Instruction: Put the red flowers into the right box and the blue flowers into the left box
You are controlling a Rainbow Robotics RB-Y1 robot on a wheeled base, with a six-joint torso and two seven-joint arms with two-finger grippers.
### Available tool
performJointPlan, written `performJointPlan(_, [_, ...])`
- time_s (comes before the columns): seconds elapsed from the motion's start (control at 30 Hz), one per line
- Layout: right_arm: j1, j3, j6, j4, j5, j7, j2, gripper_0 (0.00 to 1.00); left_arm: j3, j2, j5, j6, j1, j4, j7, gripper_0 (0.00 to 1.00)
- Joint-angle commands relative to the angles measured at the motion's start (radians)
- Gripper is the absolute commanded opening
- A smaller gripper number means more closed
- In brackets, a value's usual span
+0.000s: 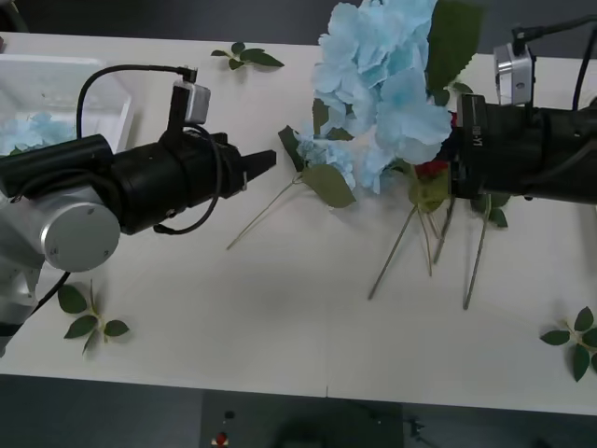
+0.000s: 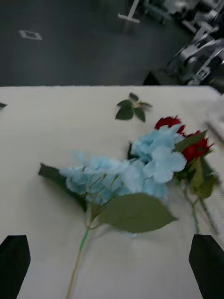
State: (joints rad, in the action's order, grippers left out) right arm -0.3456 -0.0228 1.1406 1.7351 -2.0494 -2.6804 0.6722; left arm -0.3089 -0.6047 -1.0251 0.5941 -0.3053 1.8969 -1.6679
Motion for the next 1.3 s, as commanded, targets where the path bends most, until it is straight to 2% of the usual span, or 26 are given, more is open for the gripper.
performJointPlan(0.03, [-0.062,-0.029,-0.051,0.027,-0.031,-0.025,-0.031,0.00,-0.003,0.046,-0.154,-0.053,-0.049,0.031,-0.151,1.00])
performJointPlan(0.23, [-0.121,-0.098,-0.116,-0.008,-0.040,-0.004,-0.071,0.00,-0.003,0.111,-0.362,-0.065,-0.077,0.033,-0.311,1.00])
performJointPlan(0.43, [-0.161,-0.132,-0.151,-0.042,-0.038,0.005,-0.100,0.00,-0.018,0.158,-0.447,-0.063,-0.080,0.031,-0.466,1.00])
performJointPlan(0.6, [-0.167,-0.149,-0.182,-0.042,-0.046,0.016,-0.108,0.00,-0.022,0.137,-0.432,-0.063,-0.028,0.028,-0.533,1.00])
performJointPlan(0.83, [-0.168,-0.151,-0.183,-0.042,-0.048,0.027,-0.108,0.00,-0.001,0.105,-0.579,0.027,0.020,0.027,-0.687,1.00])
performJointPlan(0.9, [-0.167,-0.151,-0.183,-0.042,-0.057,0.030,-0.108,0.00,0.020,0.108,-0.627,0.089,0.043,0.027,-0.756,1.00])
performJointPlan(1.03, [-0.167,-0.151,-0.182,-0.042,-0.068,0.031,-0.108,0.00,0.028,0.131,-0.658,0.156,0.061,0.027,-0.832,1.00])
performJointPlan(1.3, [-0.167,-0.151,-0.182,-0.042,-0.072,0.031,-0.106,0.00,0.027,0.214,-0.595,0.173,0.058,0.014,-0.857,1.00])
